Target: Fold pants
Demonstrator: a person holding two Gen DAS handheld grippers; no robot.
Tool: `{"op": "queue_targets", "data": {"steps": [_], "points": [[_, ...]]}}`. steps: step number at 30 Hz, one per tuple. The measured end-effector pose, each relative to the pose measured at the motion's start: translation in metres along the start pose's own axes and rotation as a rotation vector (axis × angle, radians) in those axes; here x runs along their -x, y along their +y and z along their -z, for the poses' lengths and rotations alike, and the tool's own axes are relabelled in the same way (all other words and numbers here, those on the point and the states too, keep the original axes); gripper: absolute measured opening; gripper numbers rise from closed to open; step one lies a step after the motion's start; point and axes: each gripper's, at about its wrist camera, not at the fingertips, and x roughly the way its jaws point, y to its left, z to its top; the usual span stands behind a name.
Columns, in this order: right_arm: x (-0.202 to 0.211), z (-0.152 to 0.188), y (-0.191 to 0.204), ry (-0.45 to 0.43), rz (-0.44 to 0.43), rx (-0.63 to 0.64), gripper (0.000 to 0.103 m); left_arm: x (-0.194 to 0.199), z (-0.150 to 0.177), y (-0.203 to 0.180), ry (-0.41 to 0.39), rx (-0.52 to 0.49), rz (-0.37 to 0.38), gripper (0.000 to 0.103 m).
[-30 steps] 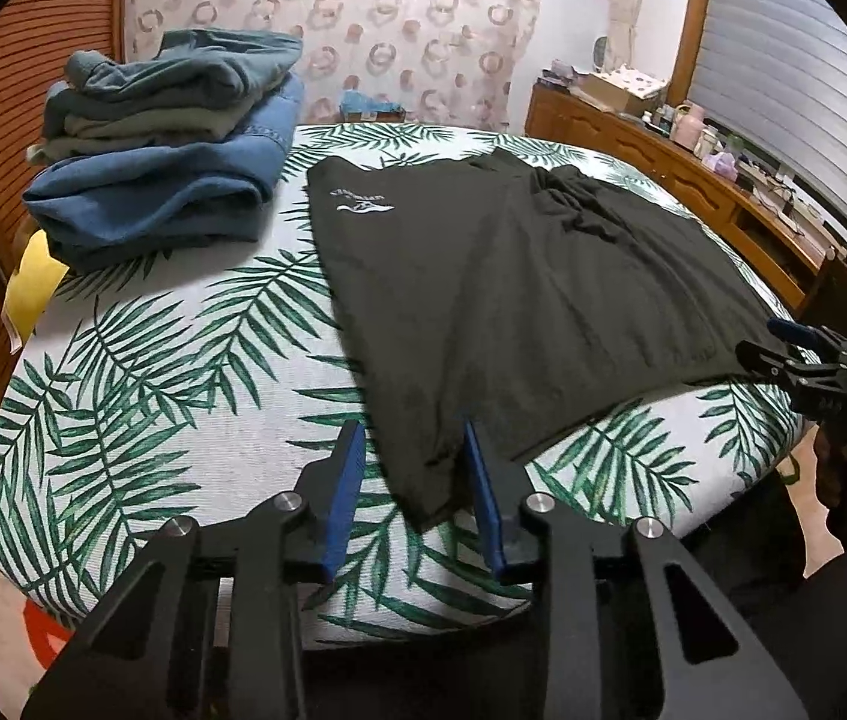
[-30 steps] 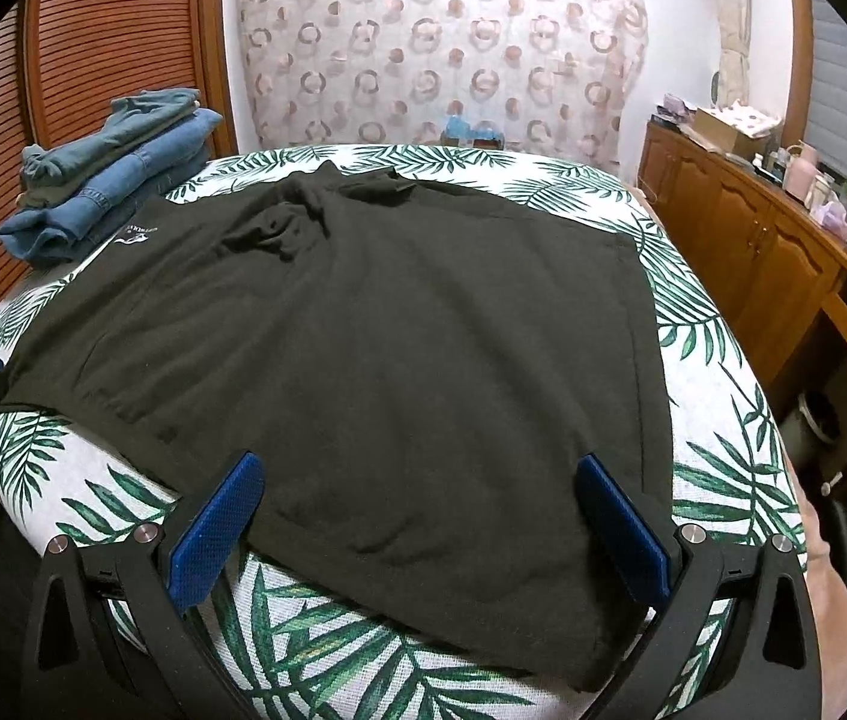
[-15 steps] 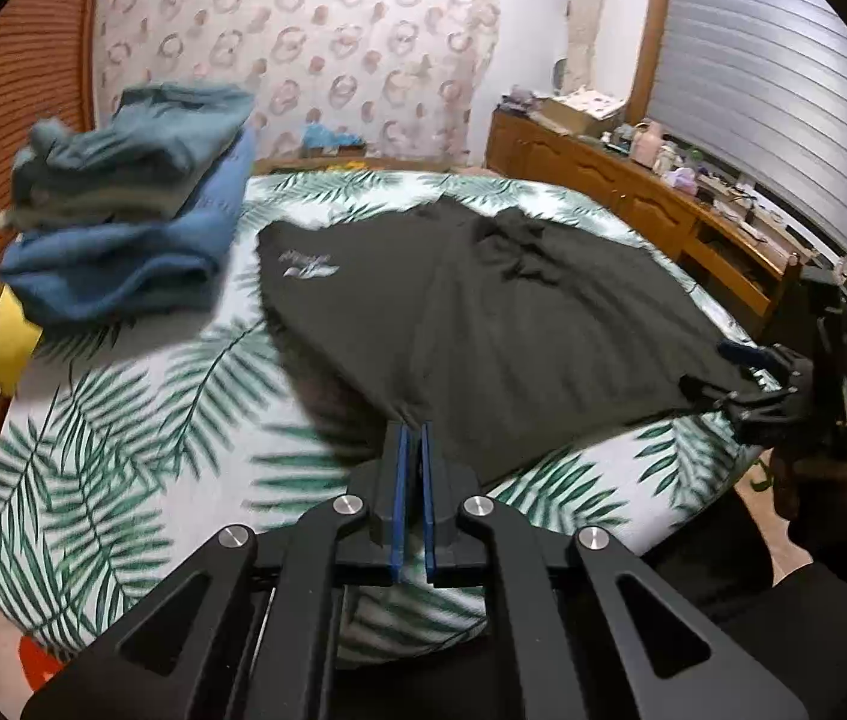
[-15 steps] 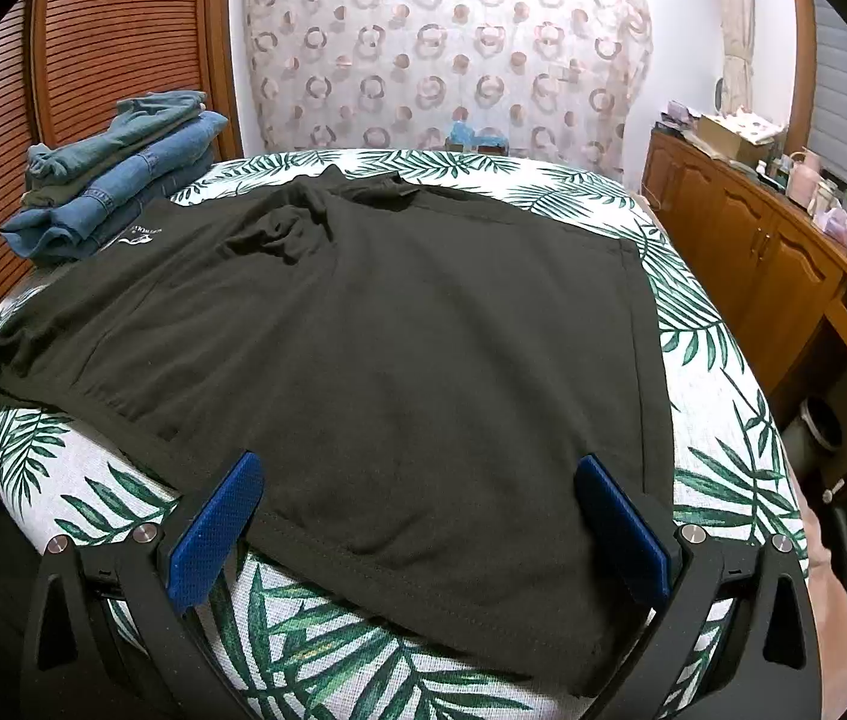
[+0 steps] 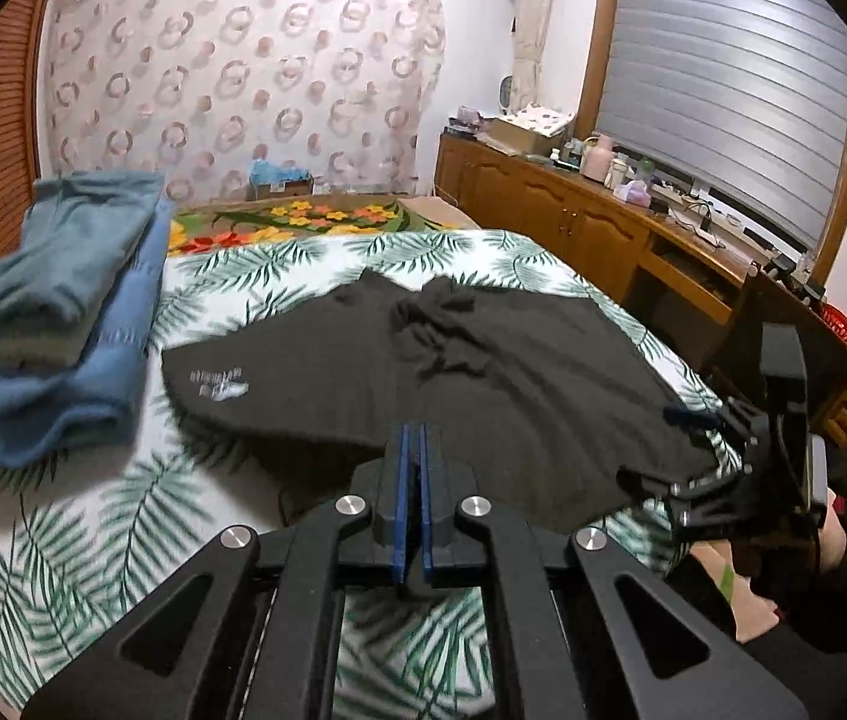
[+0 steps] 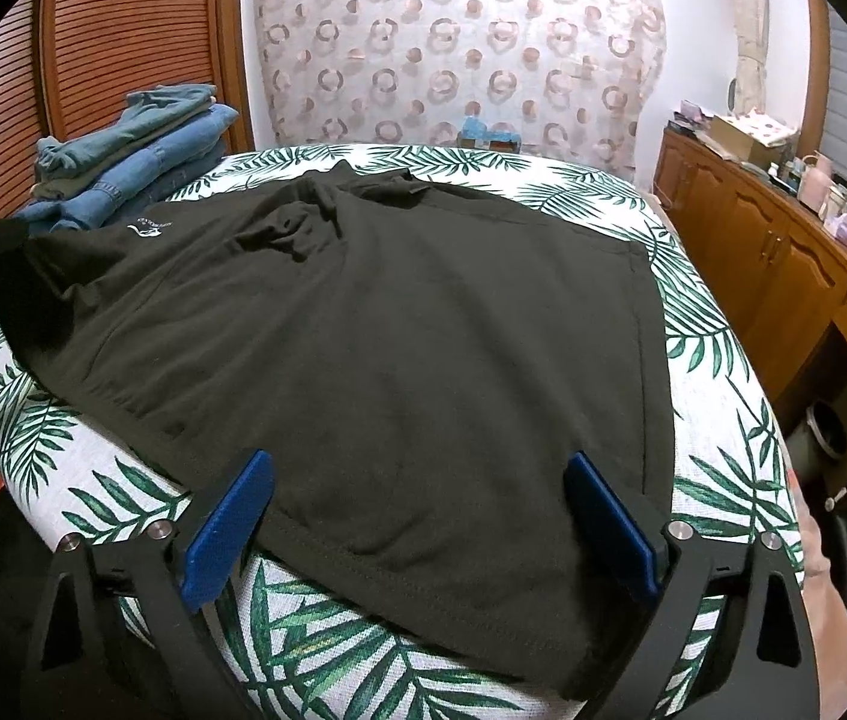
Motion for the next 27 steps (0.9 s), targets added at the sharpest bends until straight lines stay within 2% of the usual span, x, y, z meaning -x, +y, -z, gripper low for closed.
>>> {"op": "queue_targets", "data": {"steps": [9,11,16,21,23,24,25,26,27], "points": [[0.004,-0.002,-0.004,-0.002,0.002,0.000,0.089,-0.011,-0.039,-0.022,-0.018,-0.042,0.058,0.004],[0.005,-0.002,-0.006,-0.005,0.003,-0.005,0.088,-0.016,-0.045,-0.031,-0.010,-0.062,0.077,0.001],[0.010,-0.003,-0.012,-0.013,0.003,-0.018,0.087,-0.029,-0.054,-0.045,0.014,-0.088,0.107,0.001],[0.015,-0.004,-0.016,-0.021,0.003,-0.031,0.087,-0.032,-0.052,-0.047,0.022,-0.091,0.095,0.001],[0.014,-0.005,-0.015,-0.024,-0.004,-0.036,0.087,-0.031,-0.049,-0.045,0.023,-0.087,0.063,0.002],[0.014,-0.006,-0.015,-0.025,-0.009,-0.037,0.087,-0.031,-0.047,-0.042,0.026,-0.087,0.031,0.004],[0.013,-0.006,-0.013,-0.026,-0.012,-0.035,0.087,-0.032,-0.045,-0.039,0.030,-0.087,0.005,0.013],[0.012,-0.006,-0.011,-0.026,-0.015,-0.033,0.087,-0.032,-0.044,-0.038,0.031,-0.085,-0.011,0.026],[0.011,-0.006,-0.010,-0.025,-0.018,-0.031,0.087,-0.032,-0.042,-0.034,0.030,-0.078,-0.024,0.032]]}}
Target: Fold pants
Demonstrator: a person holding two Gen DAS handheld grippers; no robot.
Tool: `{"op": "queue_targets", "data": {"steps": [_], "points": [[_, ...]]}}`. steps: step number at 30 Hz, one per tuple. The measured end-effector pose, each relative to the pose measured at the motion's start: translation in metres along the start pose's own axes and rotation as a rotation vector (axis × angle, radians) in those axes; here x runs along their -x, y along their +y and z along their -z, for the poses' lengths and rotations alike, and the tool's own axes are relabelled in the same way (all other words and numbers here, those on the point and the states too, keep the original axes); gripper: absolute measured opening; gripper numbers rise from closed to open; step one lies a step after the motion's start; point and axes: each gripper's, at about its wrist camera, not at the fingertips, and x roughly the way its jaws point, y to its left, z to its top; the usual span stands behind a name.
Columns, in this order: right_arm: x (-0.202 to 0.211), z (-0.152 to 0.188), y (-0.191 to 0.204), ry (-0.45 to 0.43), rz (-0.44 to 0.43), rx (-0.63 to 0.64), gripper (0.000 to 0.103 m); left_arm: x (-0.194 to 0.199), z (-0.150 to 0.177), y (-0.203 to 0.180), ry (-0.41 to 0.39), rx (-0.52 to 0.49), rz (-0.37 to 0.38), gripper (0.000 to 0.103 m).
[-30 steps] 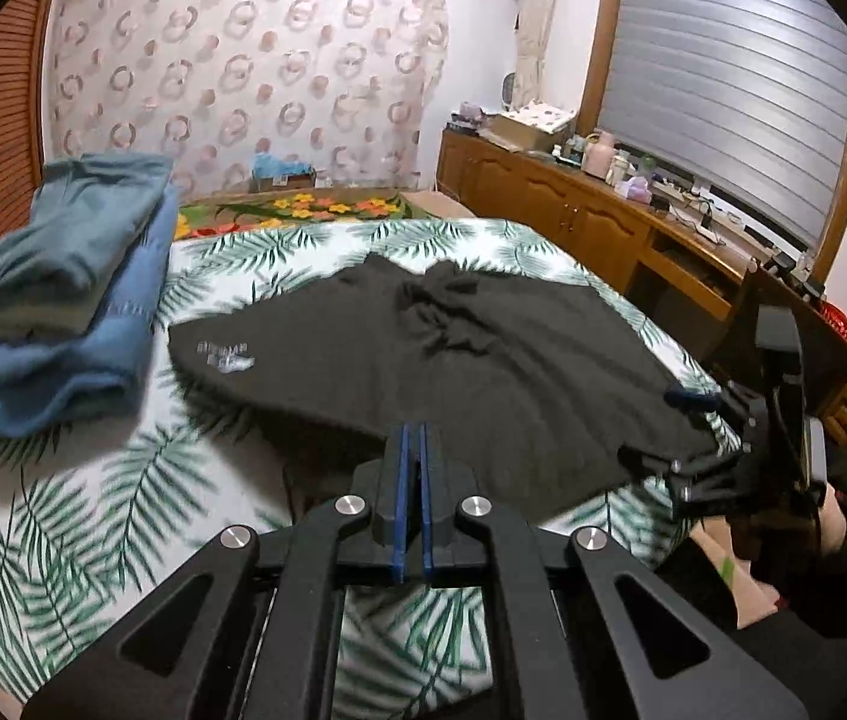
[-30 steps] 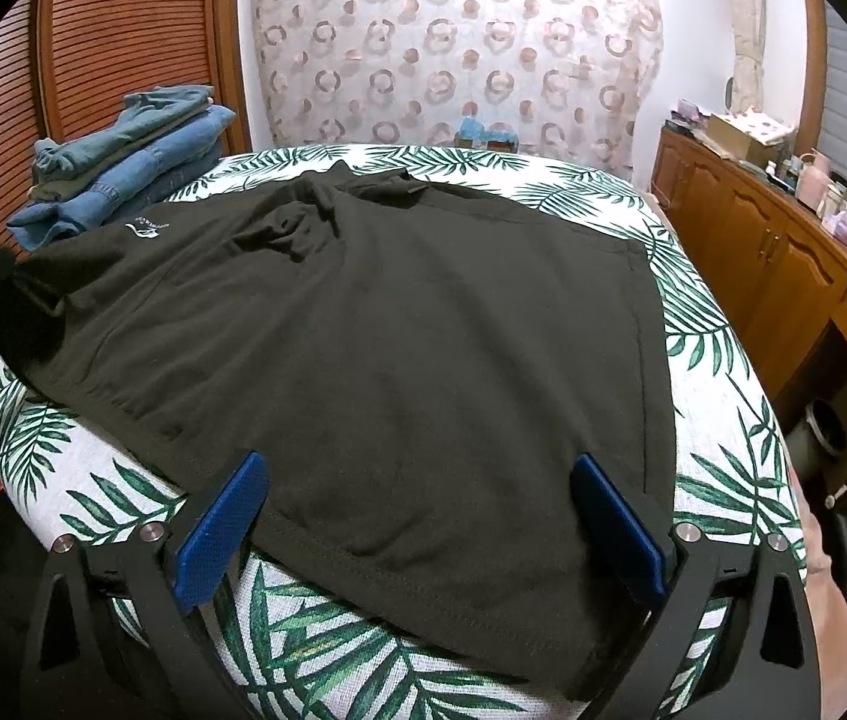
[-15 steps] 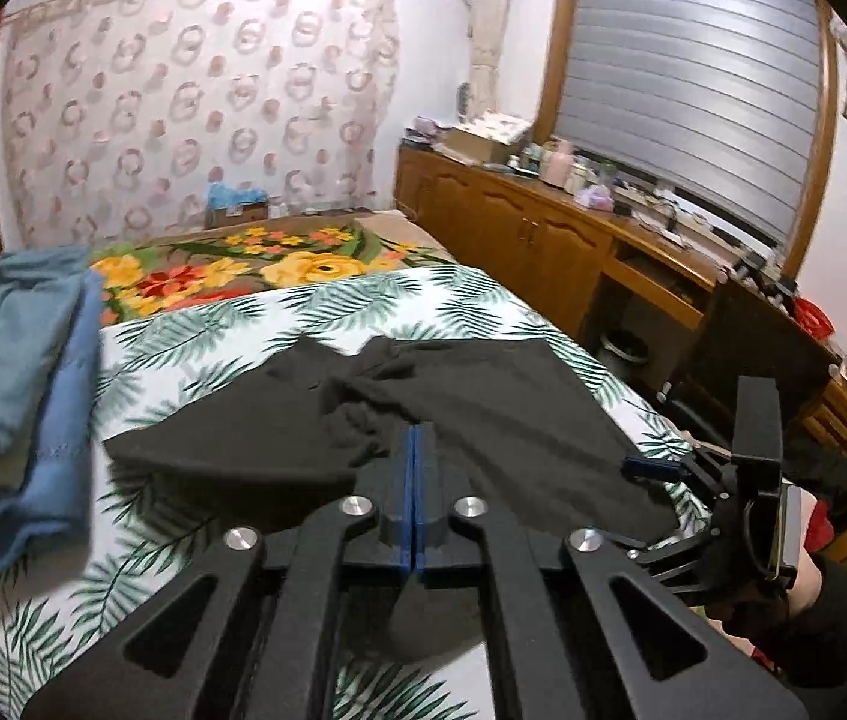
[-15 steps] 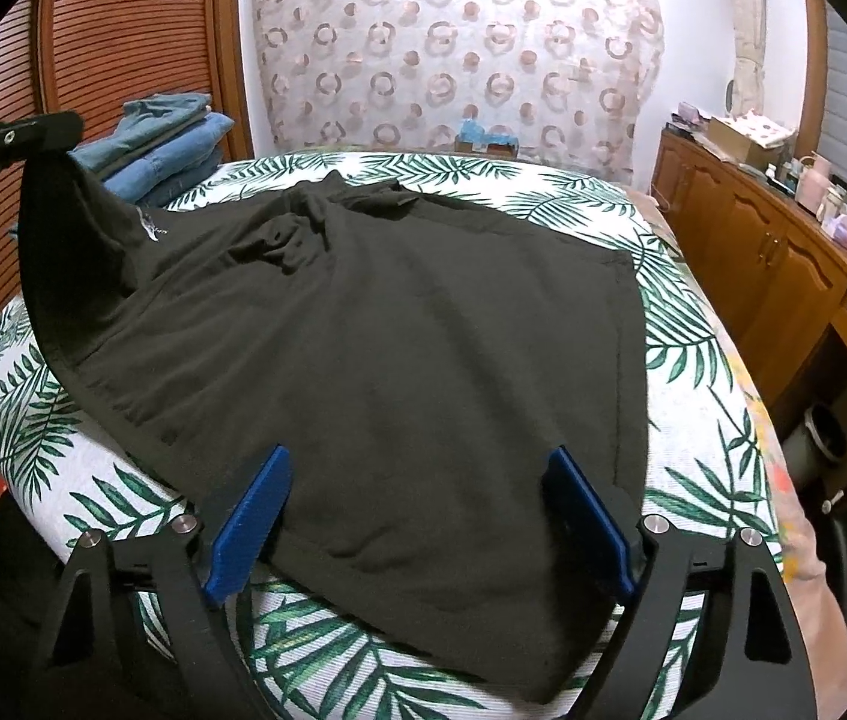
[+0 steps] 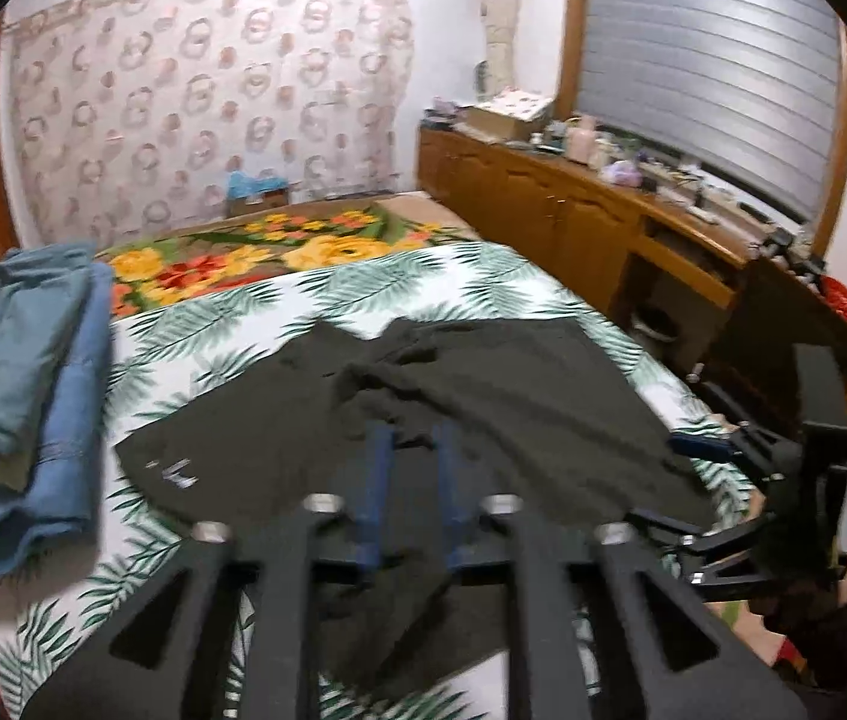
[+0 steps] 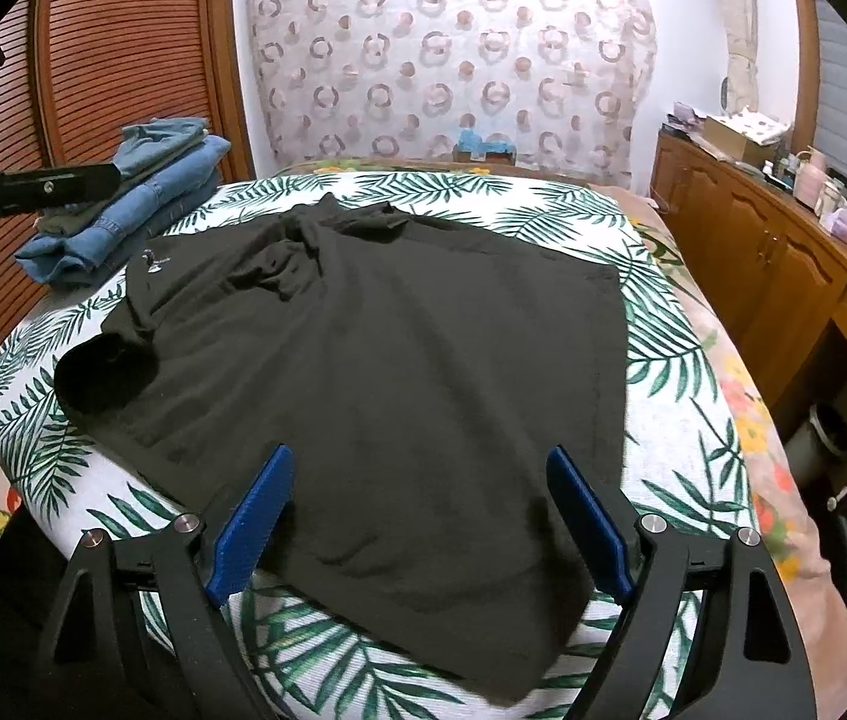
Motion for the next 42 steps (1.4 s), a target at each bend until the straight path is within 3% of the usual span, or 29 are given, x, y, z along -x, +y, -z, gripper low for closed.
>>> {"op": "queue_targets", "data": {"steps": [2,4,13,21,29,33,42], "points": [[-0.001,0.000,0.002,0.003,-0.008,0.003,0.086,0.002,0.005,0.009,-0.013,0.025,-0.009,0.066],[-0.003,-0.001,0.005,0.005,-0.014,0.008,0.084,0.005,0.013,0.019,-0.026,0.045,-0.021,0.079],[-0.007,-0.014,0.023,0.000,-0.063,0.035,0.064,0.003,0.053,0.053,0.021,0.116,-0.070,0.079],[-0.005,-0.032,0.047,-0.028,-0.133,0.075,0.061,-0.015,0.088,0.055,0.121,0.115,-0.095,0.079],[-0.014,-0.046,0.063,-0.027,-0.179,0.114,0.056,-0.015,0.102,0.061,0.131,0.143,-0.089,0.079],[-0.025,-0.050,0.069,-0.006,-0.211,0.117,0.048,-0.012,0.107,0.061,0.114,0.134,-0.098,0.079],[-0.048,-0.057,0.084,0.053,-0.298,0.109,0.044,-0.010,0.111,0.060,0.095,0.122,-0.109,0.079]]}}
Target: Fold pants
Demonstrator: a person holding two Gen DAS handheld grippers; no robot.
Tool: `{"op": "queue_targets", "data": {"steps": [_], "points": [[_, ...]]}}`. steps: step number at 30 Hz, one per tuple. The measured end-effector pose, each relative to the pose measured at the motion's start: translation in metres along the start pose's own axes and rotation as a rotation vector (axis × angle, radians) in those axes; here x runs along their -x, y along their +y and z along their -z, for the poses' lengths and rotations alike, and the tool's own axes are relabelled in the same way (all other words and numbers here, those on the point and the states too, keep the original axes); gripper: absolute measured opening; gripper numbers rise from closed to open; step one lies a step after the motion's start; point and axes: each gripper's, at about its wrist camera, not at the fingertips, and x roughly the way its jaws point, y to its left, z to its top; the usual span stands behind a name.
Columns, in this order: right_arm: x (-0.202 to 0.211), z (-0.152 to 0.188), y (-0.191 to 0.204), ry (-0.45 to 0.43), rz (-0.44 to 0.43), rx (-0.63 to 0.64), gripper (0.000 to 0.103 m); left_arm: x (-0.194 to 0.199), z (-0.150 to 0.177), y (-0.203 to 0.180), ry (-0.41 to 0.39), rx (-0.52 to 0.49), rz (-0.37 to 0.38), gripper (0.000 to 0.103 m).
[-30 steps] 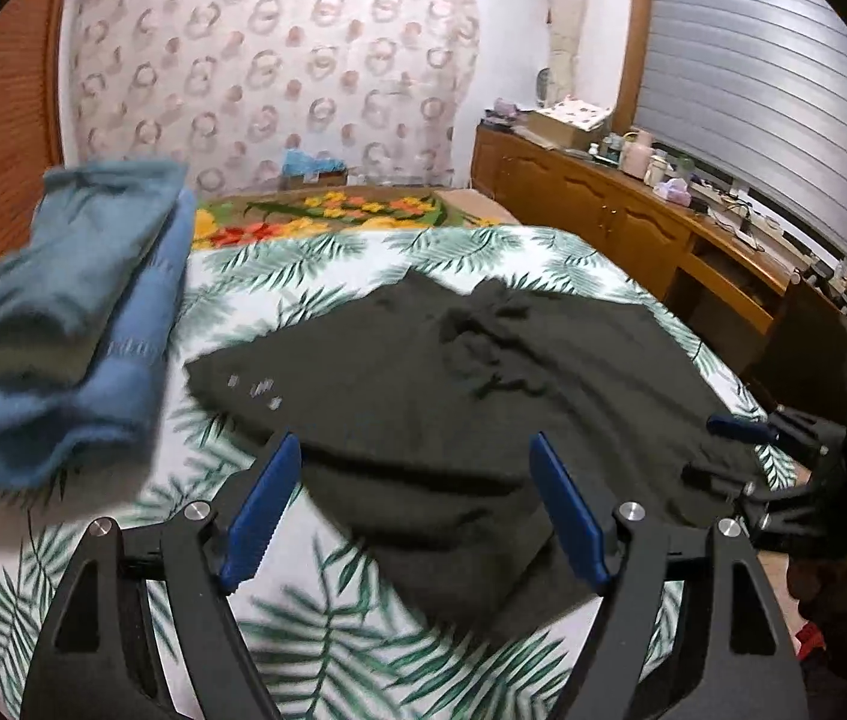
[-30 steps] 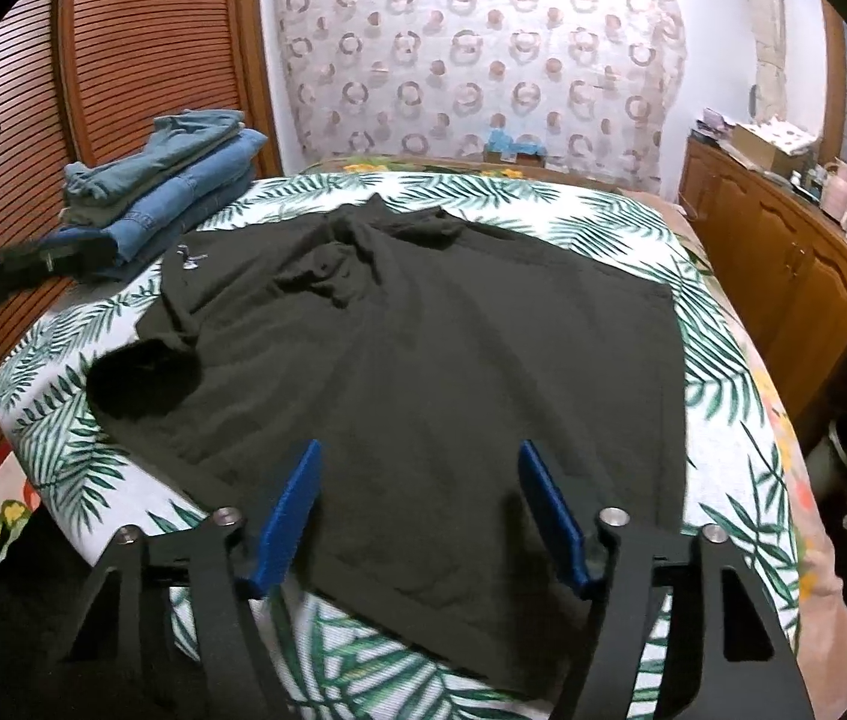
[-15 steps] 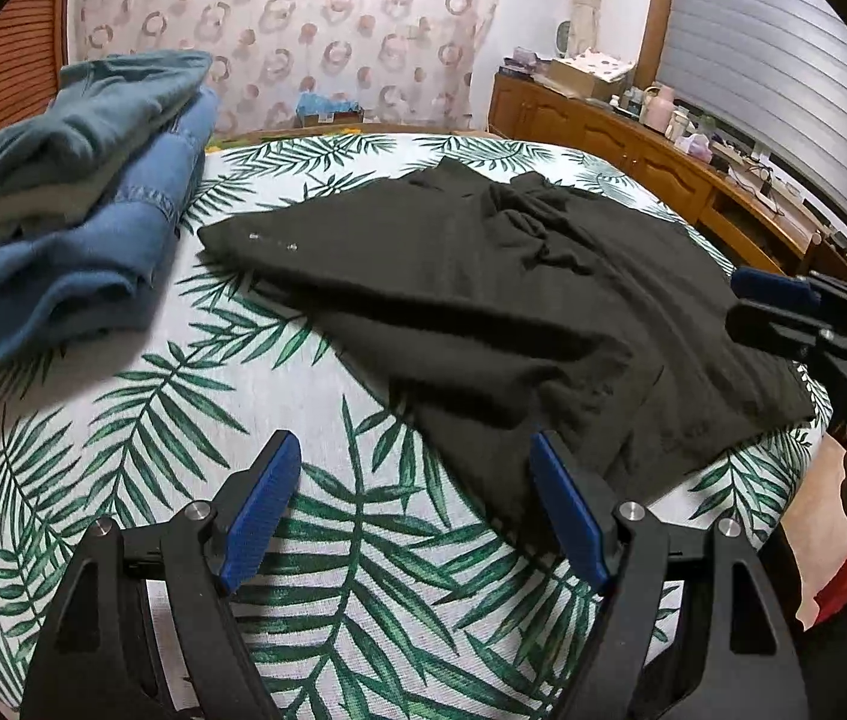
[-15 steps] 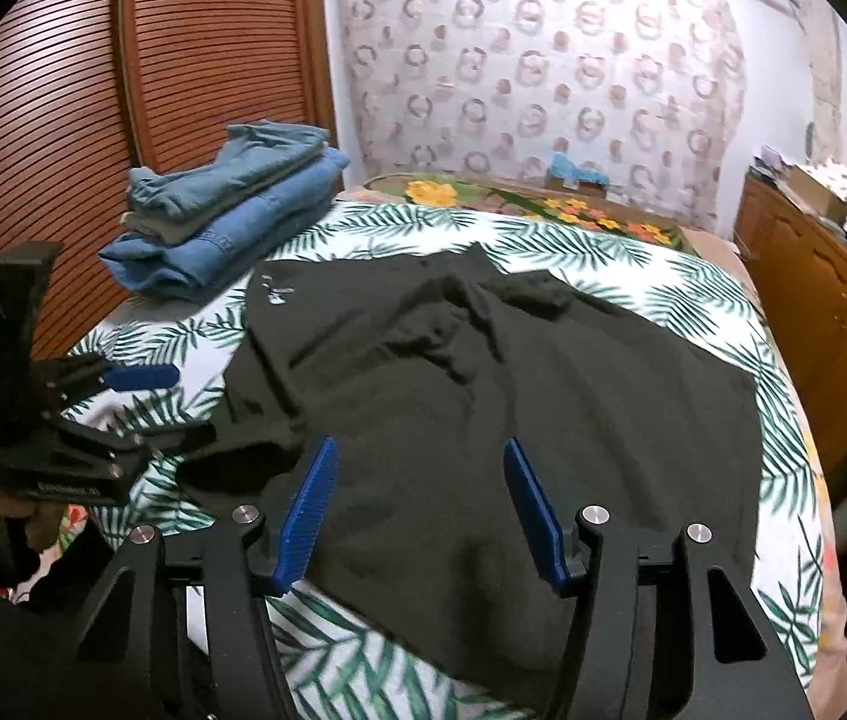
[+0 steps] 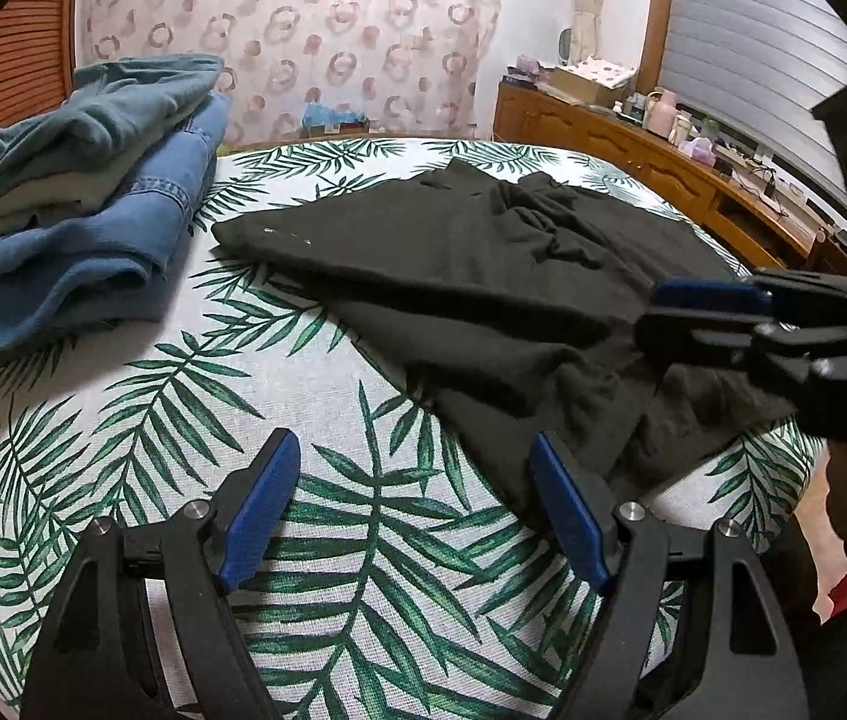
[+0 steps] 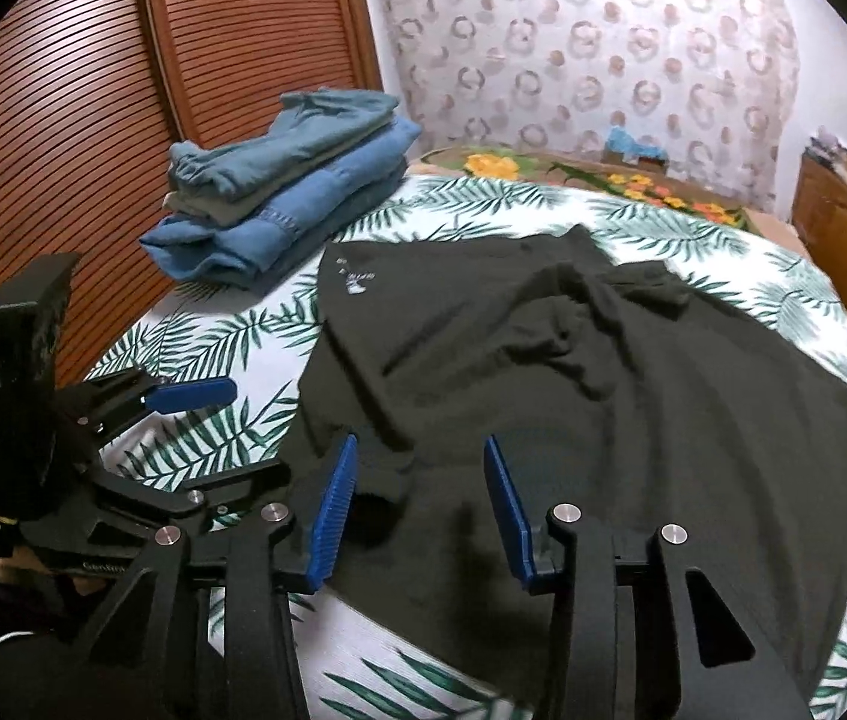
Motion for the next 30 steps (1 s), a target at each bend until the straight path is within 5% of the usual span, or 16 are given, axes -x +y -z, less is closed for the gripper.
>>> {"op": "queue_targets", "data": {"steps": [8,15,20,30], "points": [[-0.014,0.000,-0.002,0.072,-0.061,-0.014,0.030,0.001,0.000,-0.001,-0.001,0.000,-0.002,0.080],[-0.013,-0.004,-0.001,0.069,-0.075,-0.001,0.008,0.001,0.000,-0.001,0.006,0.005,-0.002,0.080],[0.005,-0.007,0.000,0.012,-0.063,0.014,0.005,0.005,-0.007,0.000,0.021,0.047,0.026,0.079],[0.073,-0.011,-0.007,-0.126,0.023,0.037,0.005,0.025,-0.038,-0.028,-0.048,-0.028,0.055,0.080]]}}
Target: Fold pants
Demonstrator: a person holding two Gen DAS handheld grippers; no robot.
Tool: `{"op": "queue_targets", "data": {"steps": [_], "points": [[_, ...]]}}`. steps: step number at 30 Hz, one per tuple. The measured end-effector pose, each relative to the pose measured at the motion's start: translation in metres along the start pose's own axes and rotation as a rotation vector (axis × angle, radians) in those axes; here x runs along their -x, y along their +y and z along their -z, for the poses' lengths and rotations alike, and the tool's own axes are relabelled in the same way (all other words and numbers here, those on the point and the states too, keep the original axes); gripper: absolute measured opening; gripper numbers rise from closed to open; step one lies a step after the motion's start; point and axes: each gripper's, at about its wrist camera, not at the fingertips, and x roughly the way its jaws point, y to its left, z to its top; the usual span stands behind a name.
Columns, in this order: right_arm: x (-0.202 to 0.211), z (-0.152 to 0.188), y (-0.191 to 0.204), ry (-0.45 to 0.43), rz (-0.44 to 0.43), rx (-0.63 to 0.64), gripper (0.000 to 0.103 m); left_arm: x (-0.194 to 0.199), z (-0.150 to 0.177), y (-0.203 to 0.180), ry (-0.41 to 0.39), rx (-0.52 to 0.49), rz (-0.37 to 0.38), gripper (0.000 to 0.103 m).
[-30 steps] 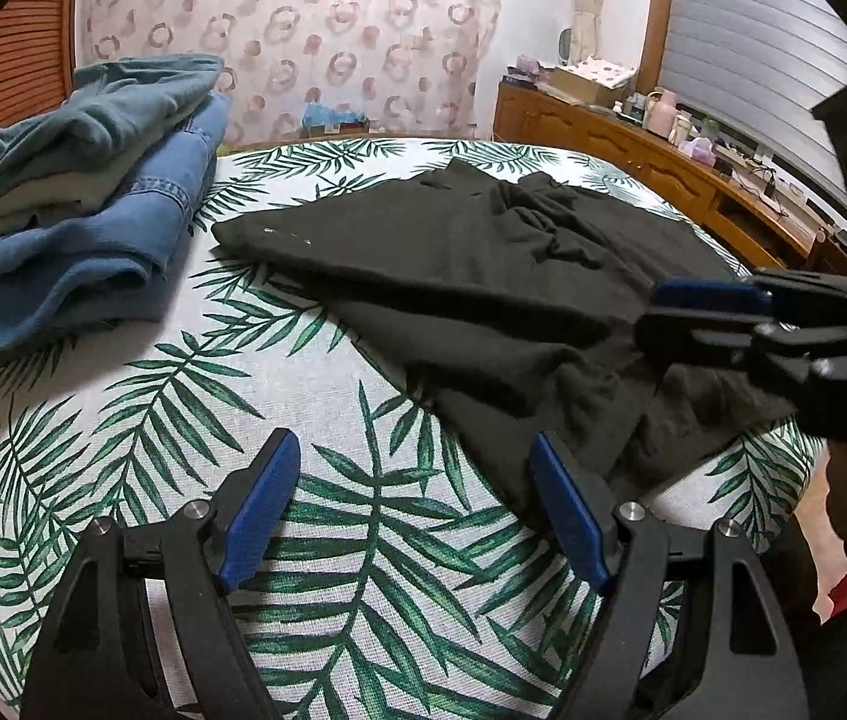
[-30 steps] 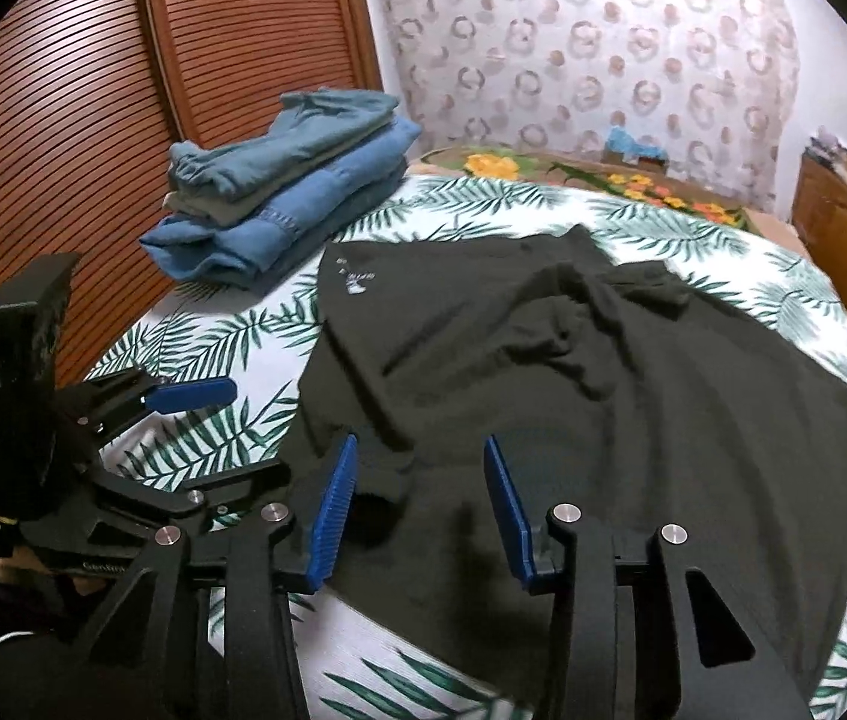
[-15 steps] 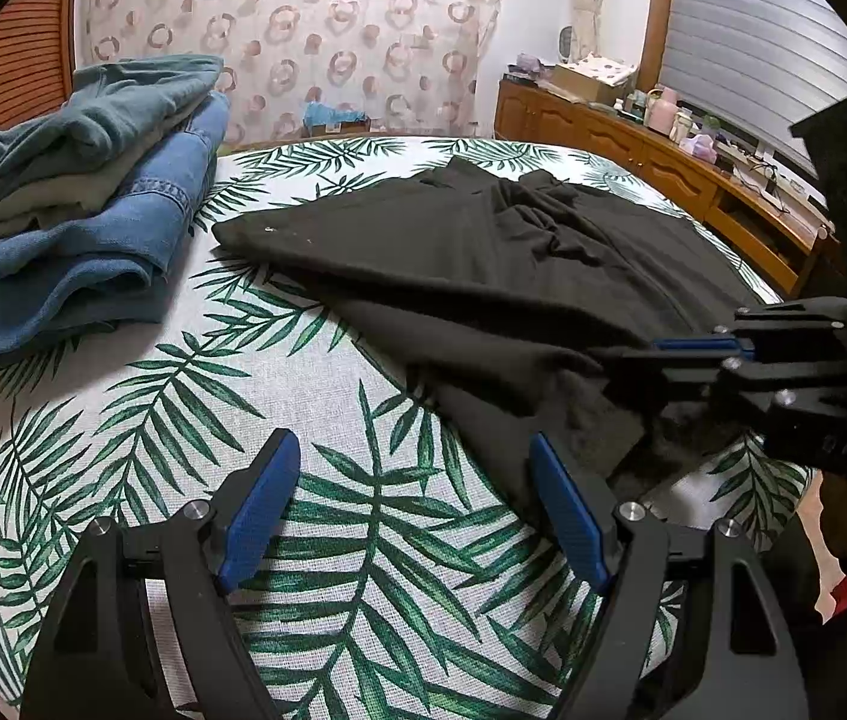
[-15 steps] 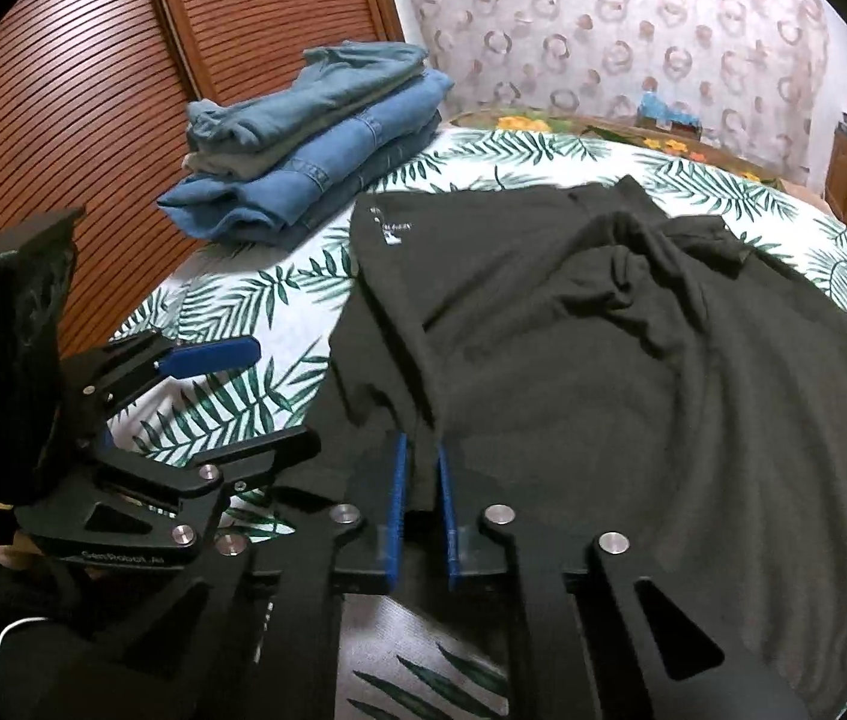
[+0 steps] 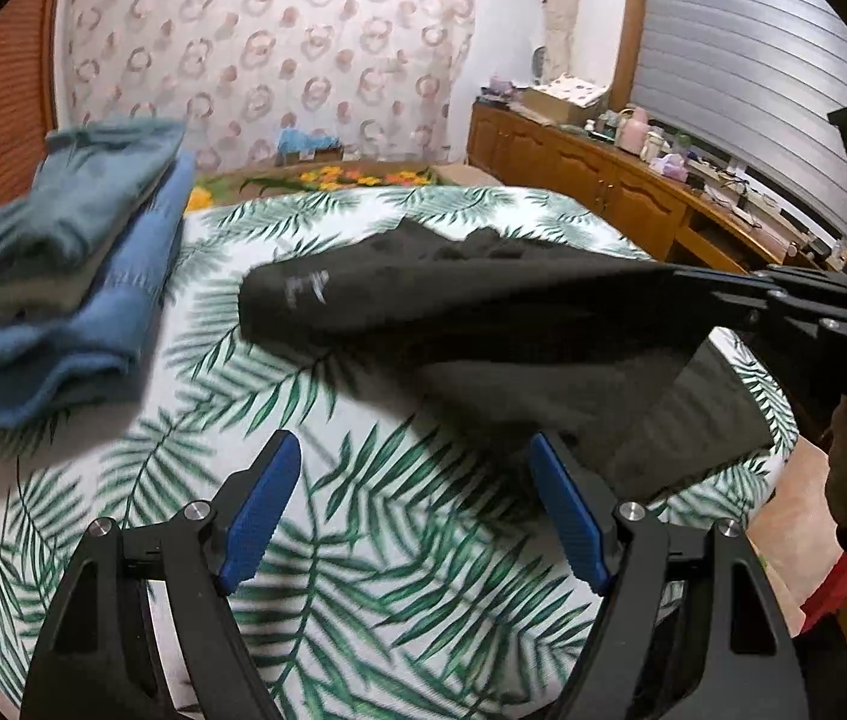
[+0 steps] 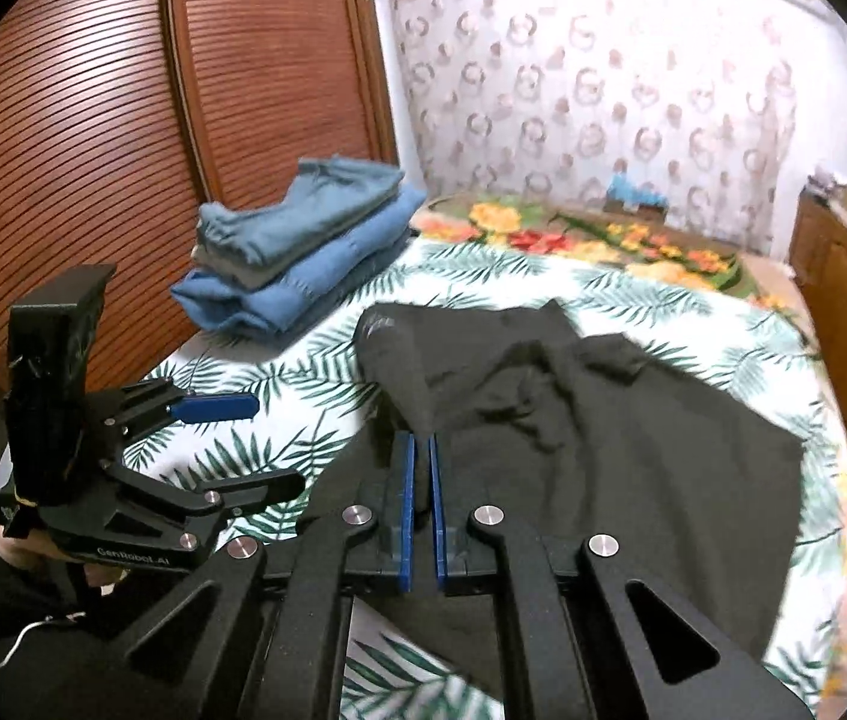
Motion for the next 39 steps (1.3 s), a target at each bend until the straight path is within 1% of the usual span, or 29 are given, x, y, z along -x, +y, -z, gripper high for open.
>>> {"op": "queue_targets", "data": {"steps": [7,10,14,19,27,35,39], "points": [[0.037,0.011,-0.006,-0.054,0.088,-0.006,0.005,-0.014,-0.020,-0.018,-0.011,-0.025,0.032,0.079],[0.045,0.013,-0.006,-0.066,0.105,-0.017,0.005,-0.017,-0.023,-0.026,-0.016,-0.038,0.040,0.080],[0.058,0.023,-0.003,-0.072,0.129,-0.023,0.005,-0.022,-0.027,-0.037,-0.007,-0.053,0.056,0.080],[0.069,0.038,-0.003,-0.067,0.147,-0.051,0.005,-0.027,-0.026,-0.048,0.008,-0.076,0.066,0.079],[0.076,0.048,-0.011,-0.047,0.182,-0.107,0.005,-0.034,-0.025,-0.063,0.030,-0.097,0.081,0.080],[0.081,0.048,-0.005,-0.024,0.194,-0.144,0.005,-0.039,-0.020,-0.077,0.049,-0.118,0.104,0.080],[0.083,0.050,-0.010,-0.015,0.204,-0.167,0.005,-0.041,-0.019,-0.082,0.056,-0.123,0.105,0.080]]}}
